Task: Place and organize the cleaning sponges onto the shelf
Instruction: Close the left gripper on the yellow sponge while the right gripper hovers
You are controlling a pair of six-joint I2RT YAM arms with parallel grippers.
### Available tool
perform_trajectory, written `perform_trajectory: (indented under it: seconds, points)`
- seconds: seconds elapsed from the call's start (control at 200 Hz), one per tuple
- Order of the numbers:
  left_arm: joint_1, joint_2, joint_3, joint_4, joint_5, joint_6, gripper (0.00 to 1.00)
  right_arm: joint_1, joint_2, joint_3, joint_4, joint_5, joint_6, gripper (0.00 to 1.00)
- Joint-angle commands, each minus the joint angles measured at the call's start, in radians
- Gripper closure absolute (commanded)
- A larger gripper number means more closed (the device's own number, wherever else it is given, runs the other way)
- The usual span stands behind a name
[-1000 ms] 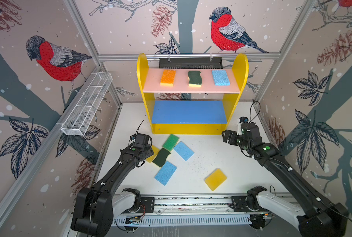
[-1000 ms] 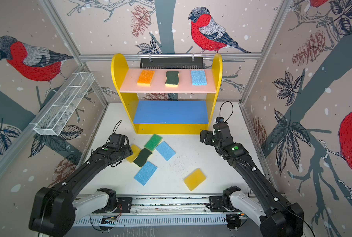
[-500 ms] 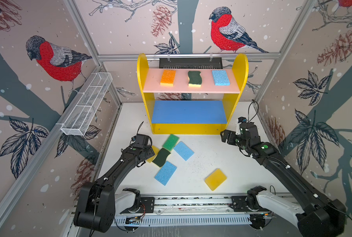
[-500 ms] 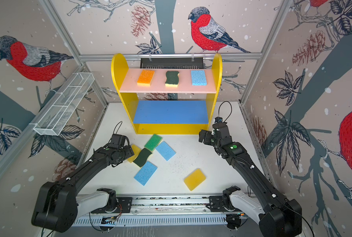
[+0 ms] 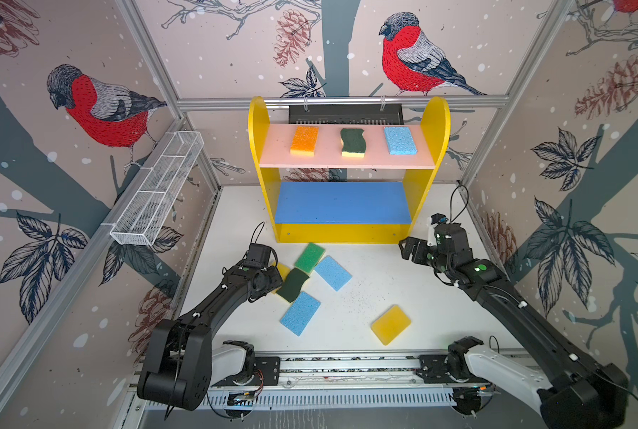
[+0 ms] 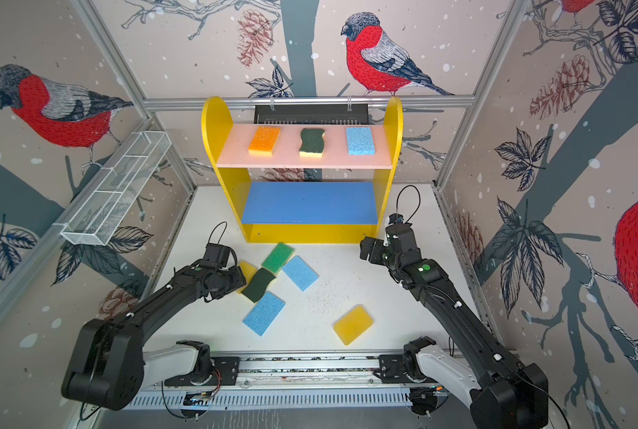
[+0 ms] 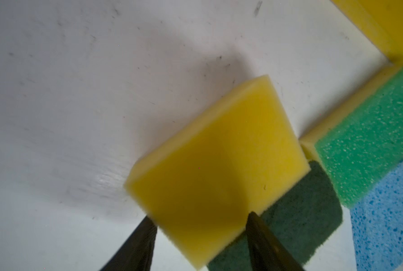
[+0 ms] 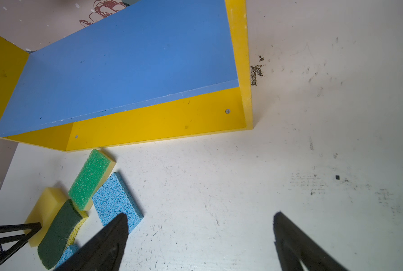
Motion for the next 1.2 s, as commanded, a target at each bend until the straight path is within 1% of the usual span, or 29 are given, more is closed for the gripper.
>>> perform_trajectory:
  seconds: [0.0,0.11,0.295,0.49,0.615,0.7,0.83,0.935,1.106,1.196]
  points:
    - [0.001,-0.021,-0.001,0.026,0.037,0.024,0.38,0.0,-0.008,-0.004,0.004,-0.001,0.013,0.04]
    - [0.001,-0.03,-0.001,0.043,0.055,0.025,0.38,0.0,-0.011,-0.015,0.008,0.003,0.014,0.04]
    - [0.001,0.031,-0.004,0.103,0.117,0.025,0.4,-0.001,-0.009,-0.027,0.01,-0.007,0.019,0.04]
    - [0.0,0.038,0.01,0.133,0.127,0.032,0.4,-0.002,-0.019,-0.037,0.007,0.013,0.012,0.04]
    - [-0.011,0.076,0.047,0.118,0.109,0.048,0.4,-0.002,-0.019,-0.036,0.008,0.013,0.009,0.04]
    - [-0.035,0.109,0.072,0.117,0.112,0.06,0.4,-0.002,-0.021,-0.04,0.004,0.013,0.008,0.05]
    - [-0.086,0.146,0.121,0.102,0.1,0.073,0.38,-0.003,-0.032,-0.046,-0.005,0.026,0.006,0.05]
    - [-0.106,0.152,0.171,0.038,0.066,0.113,0.35,-0.007,-0.042,-0.047,-0.011,0.031,0.003,0.05]
    - [-0.106,0.122,0.234,-0.077,-0.039,0.188,0.3,-0.012,-0.05,-0.049,-0.011,0.03,0.001,0.05]
    - [-0.105,0.113,0.245,-0.101,-0.058,0.199,0.28,-0.013,-0.051,-0.054,-0.009,0.026,0.003,0.05]
